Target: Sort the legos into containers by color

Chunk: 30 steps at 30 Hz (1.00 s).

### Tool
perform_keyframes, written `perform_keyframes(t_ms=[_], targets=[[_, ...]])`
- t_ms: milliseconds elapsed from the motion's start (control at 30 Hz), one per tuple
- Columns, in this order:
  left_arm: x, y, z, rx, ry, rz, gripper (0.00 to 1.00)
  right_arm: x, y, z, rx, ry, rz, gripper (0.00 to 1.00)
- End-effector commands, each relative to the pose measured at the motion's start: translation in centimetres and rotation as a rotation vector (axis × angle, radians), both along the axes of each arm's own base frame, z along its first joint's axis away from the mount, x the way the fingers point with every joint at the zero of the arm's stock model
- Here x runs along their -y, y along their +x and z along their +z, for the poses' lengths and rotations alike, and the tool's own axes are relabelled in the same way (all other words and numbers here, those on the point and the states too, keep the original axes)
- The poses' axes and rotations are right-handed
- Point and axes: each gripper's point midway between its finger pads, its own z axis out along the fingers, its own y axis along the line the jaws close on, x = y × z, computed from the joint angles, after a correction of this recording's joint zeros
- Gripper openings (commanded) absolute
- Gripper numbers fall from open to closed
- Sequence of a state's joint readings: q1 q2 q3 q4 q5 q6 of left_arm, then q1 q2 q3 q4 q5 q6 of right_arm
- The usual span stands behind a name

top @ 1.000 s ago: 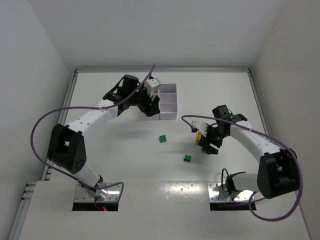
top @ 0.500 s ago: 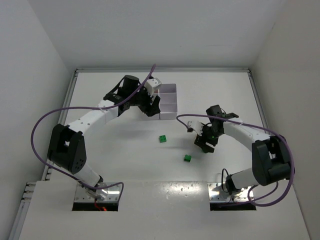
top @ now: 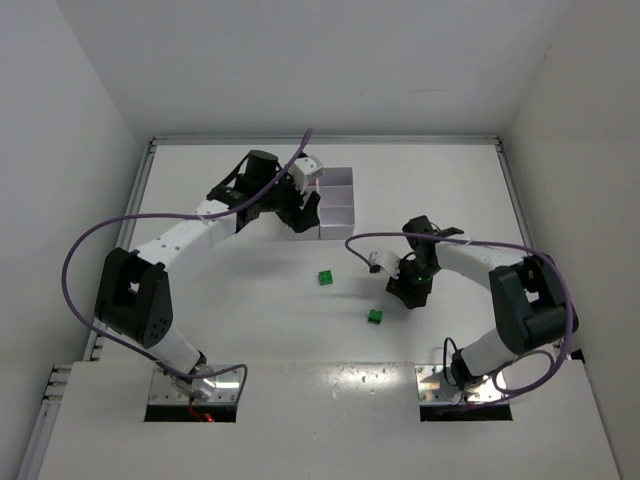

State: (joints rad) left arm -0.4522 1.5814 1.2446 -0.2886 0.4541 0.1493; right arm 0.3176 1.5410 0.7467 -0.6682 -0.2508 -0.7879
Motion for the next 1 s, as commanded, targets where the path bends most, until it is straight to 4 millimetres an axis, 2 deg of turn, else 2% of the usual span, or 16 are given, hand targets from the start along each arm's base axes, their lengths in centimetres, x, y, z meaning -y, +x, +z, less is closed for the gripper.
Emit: perform_keyframes(t_ms=[0,167,233,333,367,433,467,533,567,600,633,700,767,800,867,967], targets=[[-0.1,0.8,2.2,0.067,-0.028,0.006,0.76,0.2,0.6,-0.5,0.022,-0.025,0.002,0.45],[0.0,1.1,2.2,0.074,-0.023,0.002,0.76,-0.1,1.7,0.1,0.057,-0.015,0.011,0.18],[-0.3,1.5,2.3,0.082,-0.027,0.011,0.76,-0.9,2.6,2.2,0.080,0.021,0.015,0.16],[-0.7,1.9,2.5,0.075,-0.038,0.041,0.76,-3.5,5.5,6.8,0.156,0.137,-0.003,0.15],[-0.9,2.1,2.4,0.058,-0.056,0.066,0.76,-4.9,7.7,9.6,0.219,0.199,-0.015,0.15],[-1.9,2.8,2.9,0.060,-0.083,0.120,0.76,-6.4,9.5,12.1,0.228,0.267,-0.098,0.15],[-2.3,3.2,3.6,0.071,-0.100,0.150,0.76,-8.0,12.1,14.3,0.275,0.334,-0.124,0.15],[-3.3,4.0,4.2,0.066,-0.143,0.211,0.76,-9.7,14.2,16.0,0.248,0.409,-0.247,0.15],[-3.8,4.5,4.4,0.072,-0.150,0.238,0.76,-11.3,15.9,18.4,0.274,0.473,-0.249,0.15],[-3.7,4.5,4.4,0.064,-0.157,0.243,0.76,-11.9,17.1,17.7,0.248,0.479,-0.287,0.15],[-4.4,4.8,4.4,0.057,-0.162,0.272,0.76,-13.1,18.1,19.0,0.241,0.519,-0.341,0.15],[-4.8,5.2,4.6,0.060,-0.171,0.288,0.76,-14.5,19.4,19.3,0.234,0.556,-0.379,0.14],[-5.7,5.6,4.5,0.055,-0.174,0.322,0.76,-16.5,20.3,18.7,0.179,0.574,-0.446,0.14],[-5.7,5.6,4.6,0.048,-0.180,0.327,0.76,-16.7,21.0,18.5,0.175,0.577,-0.484,0.14],[-6.1,5.8,4.6,0.041,-0.187,0.341,0.76,-17.9,21.1,18.2,0.155,0.581,-0.542,0.12],[-6.4,5.9,4.6,0.042,-0.187,0.351,0.76,-18.3,21.7,17.0,0.149,0.555,-0.601,0.11]])
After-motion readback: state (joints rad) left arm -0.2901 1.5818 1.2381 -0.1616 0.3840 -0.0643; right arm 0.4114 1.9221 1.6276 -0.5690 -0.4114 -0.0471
